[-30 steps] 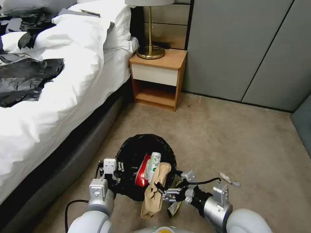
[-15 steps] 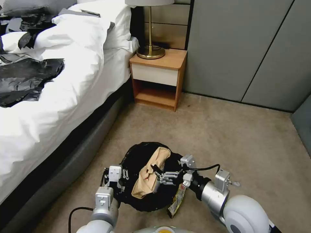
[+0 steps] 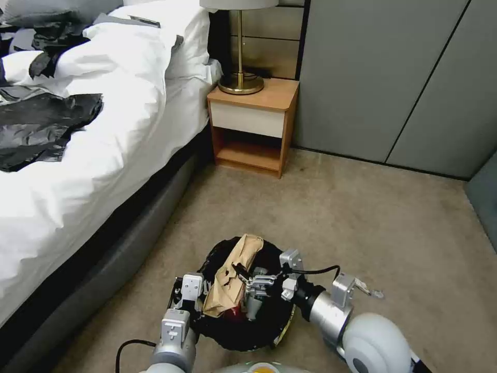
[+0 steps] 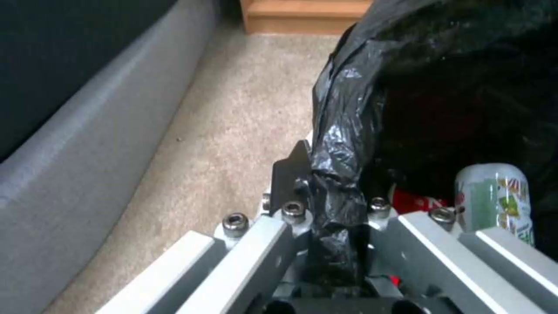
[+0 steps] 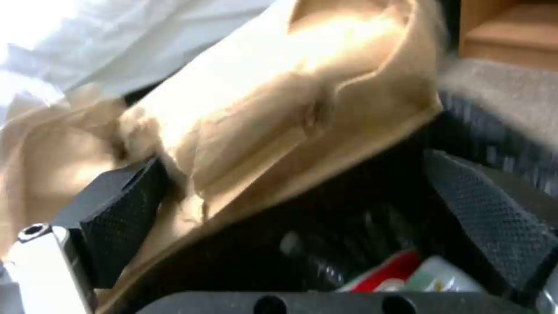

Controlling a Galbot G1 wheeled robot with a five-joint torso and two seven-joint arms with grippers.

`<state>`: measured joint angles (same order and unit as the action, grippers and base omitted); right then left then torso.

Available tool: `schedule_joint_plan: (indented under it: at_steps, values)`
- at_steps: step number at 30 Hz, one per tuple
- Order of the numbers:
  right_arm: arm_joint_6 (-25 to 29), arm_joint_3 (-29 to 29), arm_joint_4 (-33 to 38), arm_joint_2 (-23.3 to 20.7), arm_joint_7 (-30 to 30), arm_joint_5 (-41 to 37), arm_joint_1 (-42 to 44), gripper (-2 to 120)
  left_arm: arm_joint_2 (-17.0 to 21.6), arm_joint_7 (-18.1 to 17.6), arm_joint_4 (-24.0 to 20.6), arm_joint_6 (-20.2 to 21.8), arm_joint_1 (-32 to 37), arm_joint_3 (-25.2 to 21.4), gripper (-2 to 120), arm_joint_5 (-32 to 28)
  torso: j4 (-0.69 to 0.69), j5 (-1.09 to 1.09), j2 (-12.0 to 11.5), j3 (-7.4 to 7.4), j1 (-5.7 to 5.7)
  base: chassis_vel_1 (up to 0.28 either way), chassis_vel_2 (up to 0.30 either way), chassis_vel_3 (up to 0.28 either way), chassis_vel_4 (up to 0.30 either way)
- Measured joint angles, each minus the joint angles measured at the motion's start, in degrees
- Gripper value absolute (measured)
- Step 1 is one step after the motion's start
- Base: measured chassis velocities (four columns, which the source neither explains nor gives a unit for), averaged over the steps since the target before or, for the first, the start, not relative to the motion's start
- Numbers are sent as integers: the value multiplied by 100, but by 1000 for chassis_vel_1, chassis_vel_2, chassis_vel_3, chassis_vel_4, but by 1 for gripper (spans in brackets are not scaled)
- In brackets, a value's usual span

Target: Pick up the trash bin, then pick up the garbage from the floor and place it into the trash bin.

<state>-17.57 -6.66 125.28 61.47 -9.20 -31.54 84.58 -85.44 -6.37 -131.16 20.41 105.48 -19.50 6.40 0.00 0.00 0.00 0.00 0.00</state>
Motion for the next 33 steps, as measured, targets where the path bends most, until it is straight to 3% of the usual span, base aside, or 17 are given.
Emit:
schedule_joint_plan:
  at_steps: [11,33]
  values:
    - [135,100,-482,-109,-121,293,119,100,9,-12,-261,68,-46,-104,1,-243,0,0,0,0,0,0,0,0,0]
    - [580,-309,-423,-385,-400,487,329,100,31,-89,-402,302,-343,-386,1,-687,0,1,0,0,0,0,0,0,0]
